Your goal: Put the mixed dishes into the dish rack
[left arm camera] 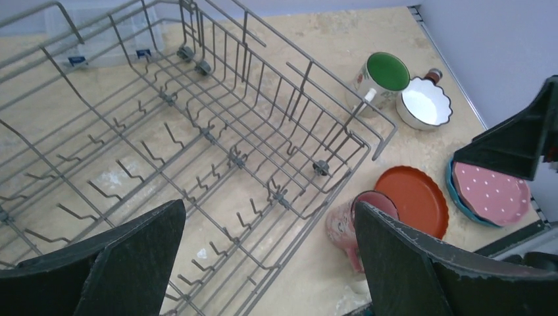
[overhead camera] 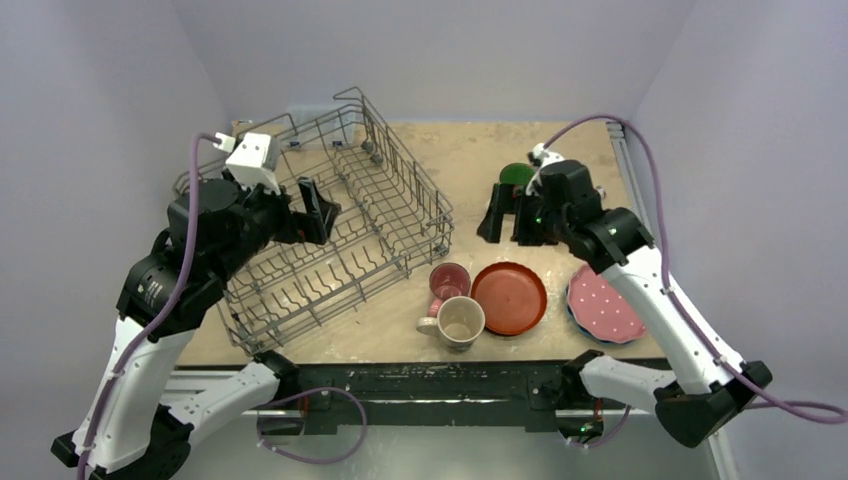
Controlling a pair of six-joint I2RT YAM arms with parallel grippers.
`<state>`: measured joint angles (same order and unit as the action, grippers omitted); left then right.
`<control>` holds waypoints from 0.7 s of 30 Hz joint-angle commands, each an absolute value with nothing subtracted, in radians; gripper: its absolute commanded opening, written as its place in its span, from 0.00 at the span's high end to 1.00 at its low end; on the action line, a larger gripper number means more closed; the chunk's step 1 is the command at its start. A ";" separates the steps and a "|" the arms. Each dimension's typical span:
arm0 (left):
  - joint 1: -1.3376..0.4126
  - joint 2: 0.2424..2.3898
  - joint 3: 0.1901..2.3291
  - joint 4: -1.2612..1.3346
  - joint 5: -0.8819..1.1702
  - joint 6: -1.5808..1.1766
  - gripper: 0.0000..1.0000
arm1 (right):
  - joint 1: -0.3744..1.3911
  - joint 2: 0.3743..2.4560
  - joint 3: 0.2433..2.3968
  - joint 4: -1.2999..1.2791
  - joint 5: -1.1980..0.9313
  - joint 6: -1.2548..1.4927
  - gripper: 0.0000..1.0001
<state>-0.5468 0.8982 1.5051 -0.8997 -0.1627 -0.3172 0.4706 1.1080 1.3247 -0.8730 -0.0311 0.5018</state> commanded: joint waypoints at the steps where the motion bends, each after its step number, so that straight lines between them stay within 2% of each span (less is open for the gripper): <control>1: -0.554 0.925 1.535 -1.018 -0.087 -0.416 0.00 | 0.597 1.132 1.272 -0.838 -0.075 0.477 0.01; 7: -0.553 0.950 1.491 -1.044 -0.042 -0.538 0.00 | 0.805 1.185 1.249 -0.882 0.037 0.558 0.02; 10: -0.554 0.939 1.431 -1.008 -0.008 -0.611 0.00 | 0.903 1.171 1.216 -0.901 0.087 0.589 0.06; 14: -0.554 0.956 1.384 -0.979 0.106 -0.669 0.00 | 0.999 1.184 1.183 -0.968 0.111 0.660 0.20; 21: -0.552 0.986 1.388 -0.979 0.141 -0.687 0.00 | 1.088 1.211 1.154 -1.058 0.227 0.727 0.24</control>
<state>-0.5503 0.9798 1.3758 -1.0225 0.0914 -0.6464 1.0718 1.1934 1.1660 -0.9916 0.1249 0.6655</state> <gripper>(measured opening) 0.998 0.772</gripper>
